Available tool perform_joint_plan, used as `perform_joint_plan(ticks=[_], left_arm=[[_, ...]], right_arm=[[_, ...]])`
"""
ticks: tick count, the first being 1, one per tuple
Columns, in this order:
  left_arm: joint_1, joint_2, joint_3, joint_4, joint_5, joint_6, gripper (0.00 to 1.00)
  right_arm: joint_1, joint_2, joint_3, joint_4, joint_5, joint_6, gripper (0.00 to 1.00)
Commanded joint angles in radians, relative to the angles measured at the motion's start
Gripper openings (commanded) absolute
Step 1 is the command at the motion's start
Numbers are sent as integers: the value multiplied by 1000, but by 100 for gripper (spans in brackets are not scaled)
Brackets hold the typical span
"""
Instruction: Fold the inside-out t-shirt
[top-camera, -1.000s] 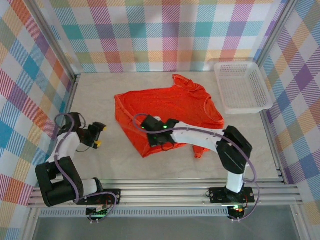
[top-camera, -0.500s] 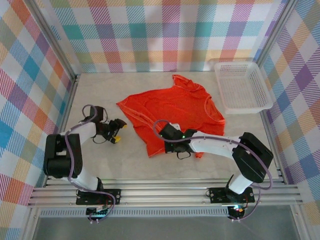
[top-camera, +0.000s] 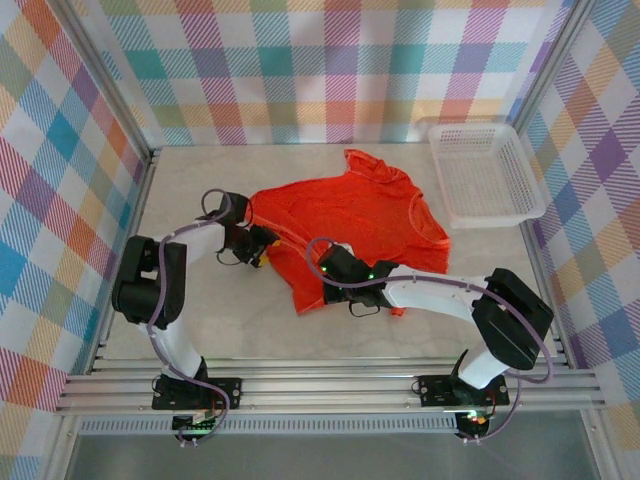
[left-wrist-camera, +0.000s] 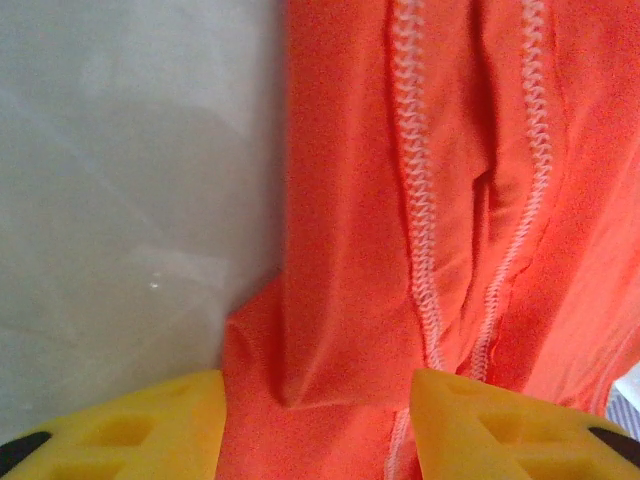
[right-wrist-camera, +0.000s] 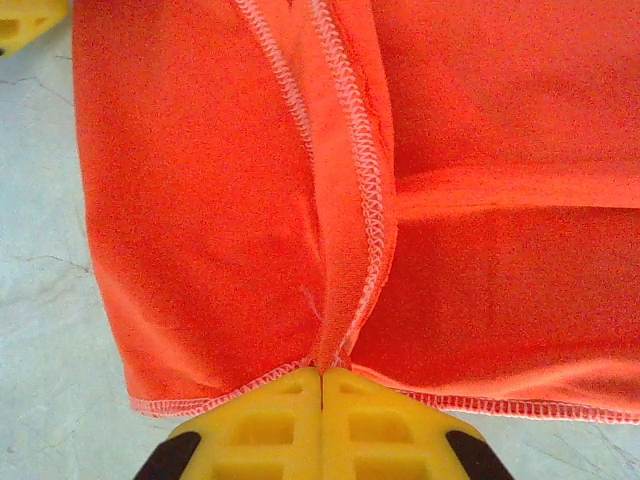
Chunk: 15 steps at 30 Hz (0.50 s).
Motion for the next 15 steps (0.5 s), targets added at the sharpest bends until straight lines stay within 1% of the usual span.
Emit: perform_joint_plan(ticks=[1, 4, 5, 6, 8, 9, 10, 12, 15], left_arm=[[-29, 36, 50, -67, -58, -24, 51], [-57, 69, 101, -99, -82, -16, 51], [-66, 86, 117, -115, -93, -8, 47], [-71, 100, 126, -122, -99, -6, 40], [-72, 117, 124, -116, -98, -13, 16], [-72, 119, 122, -119, -101, -15, 2], [-72, 113, 122, -129, -108, -15, 0], [-72, 65, 118, -148, -133, -10, 0], [-73, -57, 108, -221, -199, 36, 0]], right_arm=[[7, -7, 1, 38, -26, -18, 0], [9, -15, -13, 45, -27, -18, 0], [7, -21, -19, 45, -21, -18, 0], [8, -27, -25, 45, -15, -17, 0], [8, -39, -36, 46, -4, -17, 0], [7, -45, -40, 45, 1, -18, 0], [8, -48, -44, 44, 5, -18, 0], [5, -50, -47, 33, 17, -12, 0], [-19, -37, -42, -44, 41, 39, 0]])
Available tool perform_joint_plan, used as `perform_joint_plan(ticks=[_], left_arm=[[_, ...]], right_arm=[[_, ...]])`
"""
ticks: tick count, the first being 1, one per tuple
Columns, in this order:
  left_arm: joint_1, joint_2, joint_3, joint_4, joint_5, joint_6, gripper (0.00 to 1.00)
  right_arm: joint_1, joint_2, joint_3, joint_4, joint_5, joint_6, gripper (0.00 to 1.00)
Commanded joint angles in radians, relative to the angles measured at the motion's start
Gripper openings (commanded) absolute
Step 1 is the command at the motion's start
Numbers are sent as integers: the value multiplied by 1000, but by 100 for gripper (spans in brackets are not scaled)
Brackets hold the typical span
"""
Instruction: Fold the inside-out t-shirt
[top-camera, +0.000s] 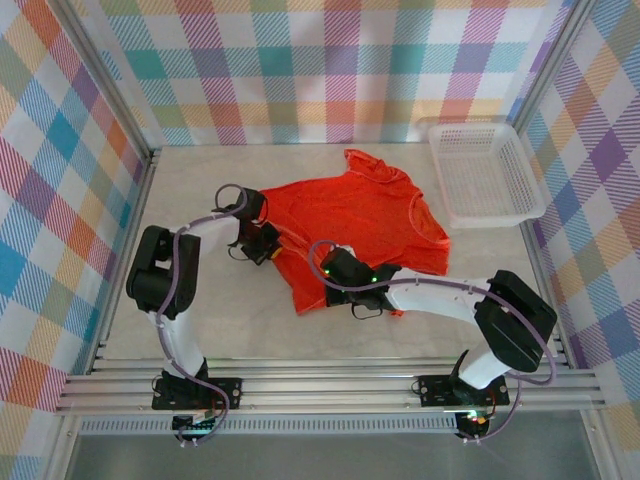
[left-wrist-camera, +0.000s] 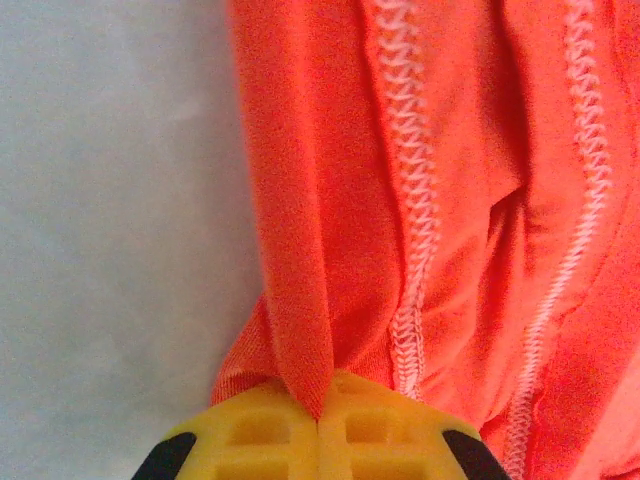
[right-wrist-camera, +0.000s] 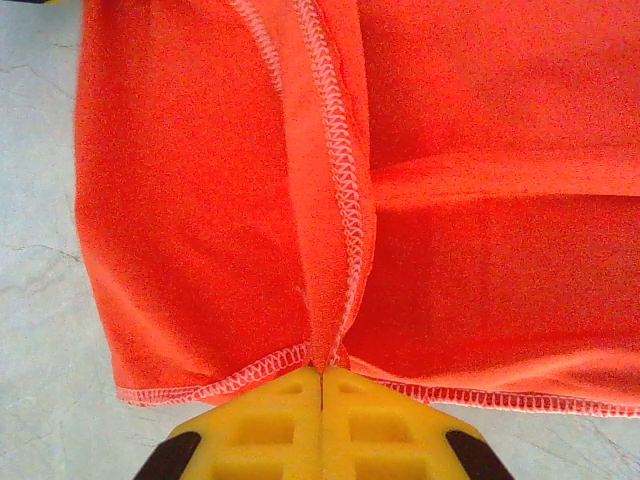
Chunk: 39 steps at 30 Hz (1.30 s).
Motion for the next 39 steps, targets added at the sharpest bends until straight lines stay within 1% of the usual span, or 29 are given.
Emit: perform_joint_plan(ticks=[1, 3, 5, 7, 11, 12, 14, 15, 16, 19, 22, 24, 25, 28, 32, 37, 39], left_arm=[[-6, -177, -10, -138, -100, 58, 0], [-8, -258, -47, -178, -125, 91, 0], [-8, -327, -110, -193, -129, 105, 0], [-15, -386, -192, -183, -121, 106, 0], [-30, -449, -329, -141, -120, 85, 0], [-31, -454, -355, -127, -117, 80, 0], [-33, -452, -393, -100, -104, 75, 0], [-35, -447, -405, -92, -100, 75, 0], [-38, -443, -410, -88, -98, 74, 0], [-45, -439, -411, -80, -99, 77, 0], [-45, -443, -402, -88, -103, 87, 0], [-45, -447, -392, -99, -109, 93, 0], [-45, -451, -389, -102, -110, 95, 0], [-45, -461, -390, -98, -108, 90, 0], [-45, -478, -389, -103, -110, 87, 0], [-43, -496, -391, -115, -118, 91, 0], [-43, -502, -390, -120, -118, 93, 0]], right_arm=[[-26, -12, -3, -96, 45, 66, 0], [-56, 4, -7, -150, 47, 116, 0], [-68, 22, -9, -165, 38, 121, 0], [-68, 41, 6, -161, 12, 103, 0], [-53, 88, 89, -165, -60, 37, 0], [-46, 102, 128, -189, -67, 19, 6], [-38, 121, 200, -236, -73, -20, 36], [-38, 128, 237, -257, -74, -39, 46], [-38, 135, 272, -273, -74, -62, 52], [-39, 185, 379, -290, -73, -151, 58], [-46, 282, 483, -289, -113, -248, 62], [-46, 359, 545, -272, -172, -331, 63], [-46, 397, 573, -264, -197, -358, 65], [-46, 494, 664, -290, -225, -401, 68], [-48, 560, 702, -270, -226, -421, 70], [-57, 629, 742, -251, -236, -433, 69], [-61, 654, 762, -258, -232, -437, 63]])
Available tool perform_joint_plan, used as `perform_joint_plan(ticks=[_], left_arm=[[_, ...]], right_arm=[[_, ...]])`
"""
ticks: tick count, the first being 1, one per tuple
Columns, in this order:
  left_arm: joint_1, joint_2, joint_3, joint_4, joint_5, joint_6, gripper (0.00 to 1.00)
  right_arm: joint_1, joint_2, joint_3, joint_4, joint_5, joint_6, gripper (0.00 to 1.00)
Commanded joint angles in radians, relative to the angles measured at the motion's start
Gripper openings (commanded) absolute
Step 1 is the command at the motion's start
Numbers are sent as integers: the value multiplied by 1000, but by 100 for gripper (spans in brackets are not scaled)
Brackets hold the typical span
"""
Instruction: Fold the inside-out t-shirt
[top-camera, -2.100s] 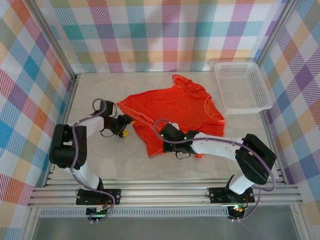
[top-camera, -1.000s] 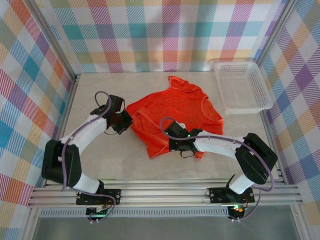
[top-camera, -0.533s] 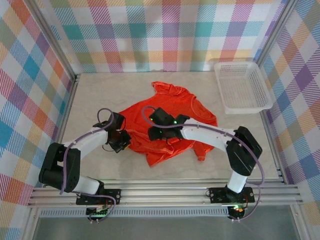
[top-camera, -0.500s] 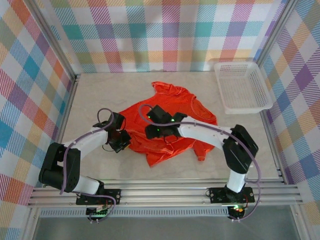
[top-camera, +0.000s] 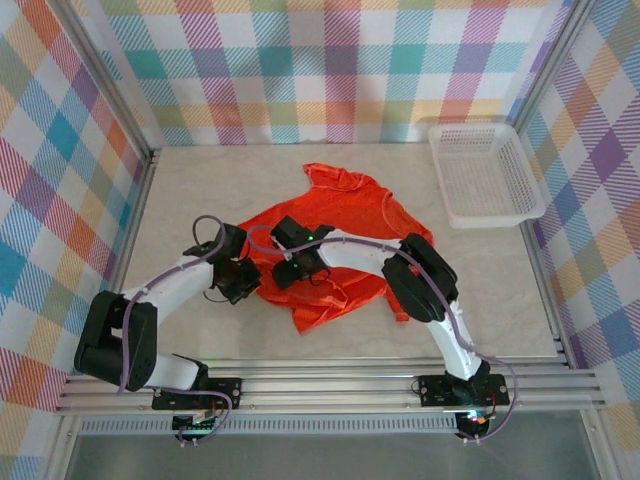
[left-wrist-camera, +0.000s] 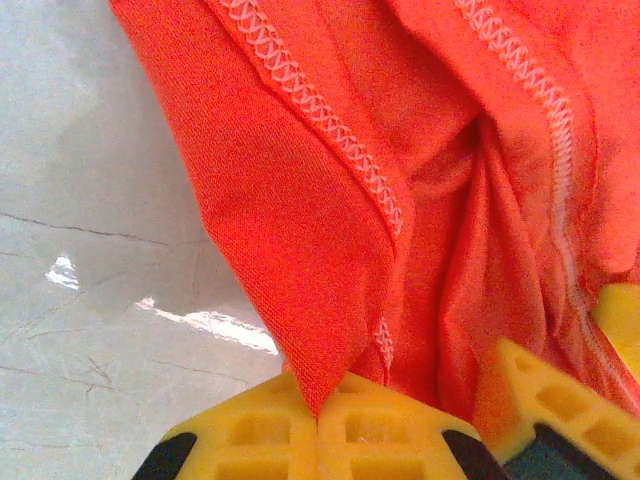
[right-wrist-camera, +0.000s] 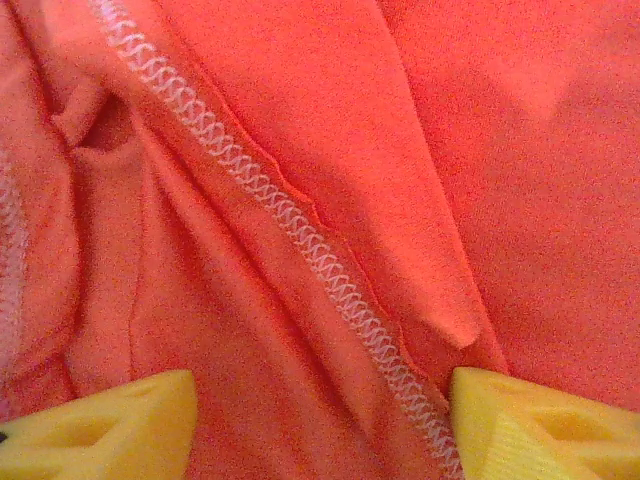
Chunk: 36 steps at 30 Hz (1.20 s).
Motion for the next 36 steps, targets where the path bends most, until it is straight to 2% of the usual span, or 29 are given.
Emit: perform_joint_plan(ticks=[1, 3, 5, 7, 12, 19, 23, 27, 28, 29, 30, 31, 34, 36], left_arm=[[-10, -30, 21, -25, -12, 12, 0], [-10, -39, 26, -37, -15, 15, 0], [-10, -54, 31, -50, -19, 21, 0], [-9, -68, 40, -73, -31, 28, 0], [4, -90, 83, -123, -52, 60, 0], [9, -77, 119, -115, -20, 64, 0], [-30, -77, 121, -69, 6, 36, 0], [-98, -67, 139, -23, 6, 2, 0], [-118, -59, 152, -18, 0, -2, 0], [-136, -48, 166, -19, -8, -2, 0], [-149, -37, 179, -19, -12, -1, 0], [-160, -25, 191, -21, -13, -2, 0], [-177, -1, 217, -26, -15, -4, 0], [-180, 2, 226, -28, -16, -5, 0]], right_arm=[[-11, 41, 57, -15, -10, -31, 57], [-13, 50, 67, -21, 3, -34, 42], [-19, 45, 70, -27, 25, -27, 19], [-29, 25, 67, -38, 46, -17, 0], [-72, -101, 14, -63, 133, -2, 0], [-212, -400, -188, -99, 236, 32, 0], [-285, -534, -320, -109, 289, 50, 0], [-297, -547, -373, -123, 274, 69, 1], [-297, -534, -368, -145, 251, 89, 10], [-296, -527, -354, -169, 224, 115, 32], [-286, -528, -349, -178, 204, 135, 44], [-273, -539, -347, -176, 176, 160, 49], [-215, -573, -350, -125, 93, 216, 47], [-174, -574, -361, -59, 32, 249, 38]])
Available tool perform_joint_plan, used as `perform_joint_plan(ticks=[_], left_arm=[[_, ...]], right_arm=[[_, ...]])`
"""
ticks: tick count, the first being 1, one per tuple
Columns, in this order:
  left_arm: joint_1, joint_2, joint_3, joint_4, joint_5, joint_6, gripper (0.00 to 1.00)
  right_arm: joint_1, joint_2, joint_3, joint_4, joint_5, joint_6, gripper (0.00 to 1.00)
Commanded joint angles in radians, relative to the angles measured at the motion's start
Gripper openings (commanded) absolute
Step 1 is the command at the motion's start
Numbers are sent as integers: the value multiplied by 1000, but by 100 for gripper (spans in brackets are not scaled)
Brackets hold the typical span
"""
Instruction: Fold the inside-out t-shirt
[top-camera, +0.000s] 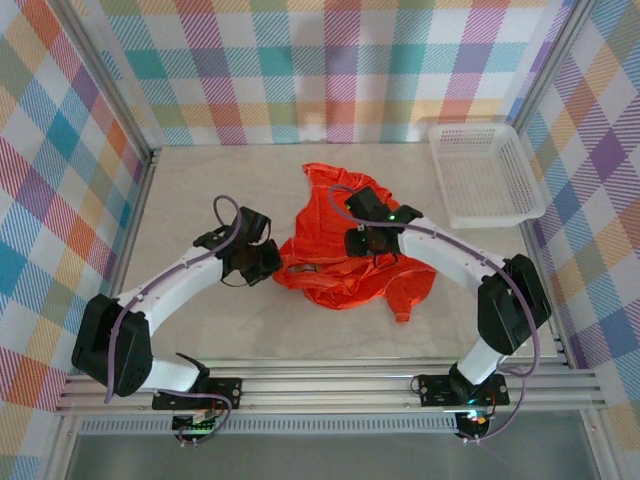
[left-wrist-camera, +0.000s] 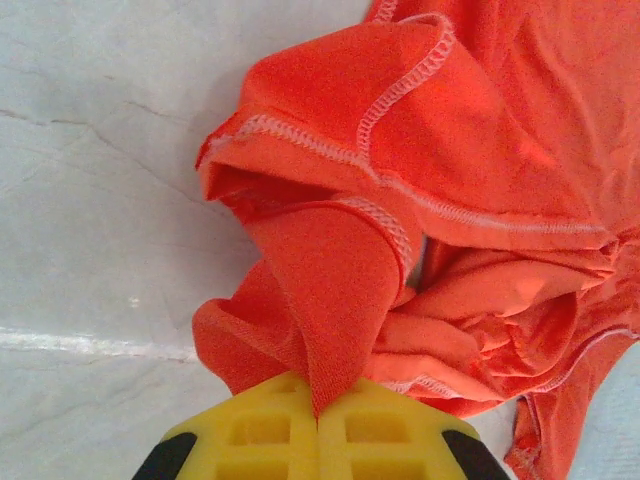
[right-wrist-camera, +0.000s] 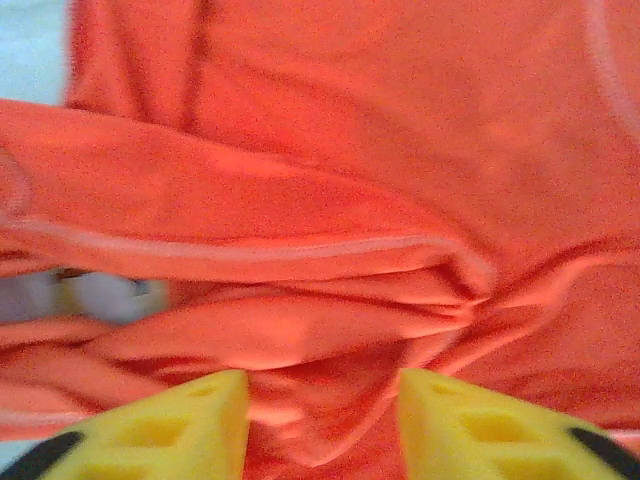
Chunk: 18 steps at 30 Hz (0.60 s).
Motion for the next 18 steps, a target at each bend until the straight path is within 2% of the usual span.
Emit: perform_joint_plan(ticks=[1, 5, 13, 15, 18], left_arm=[[-11, 8, 33, -5, -10, -14, 0], [-12, -7, 60, -22, -17, -16, 0], [-12, -32, 202, -66, -3, -29, 0], [-12, -24, 281, -81, 11, -36, 0], [-10, -4, 443, -119, 35, -45, 0]], right_arm=[[69, -23, -20, 106, -150, 107, 33], [109, 96, -7, 202, -195, 165, 16], [161, 337, 91, 443, -277, 256, 11], [169, 391, 135, 476, -230, 287, 10], [164, 448, 195, 450, -70, 345, 11]])
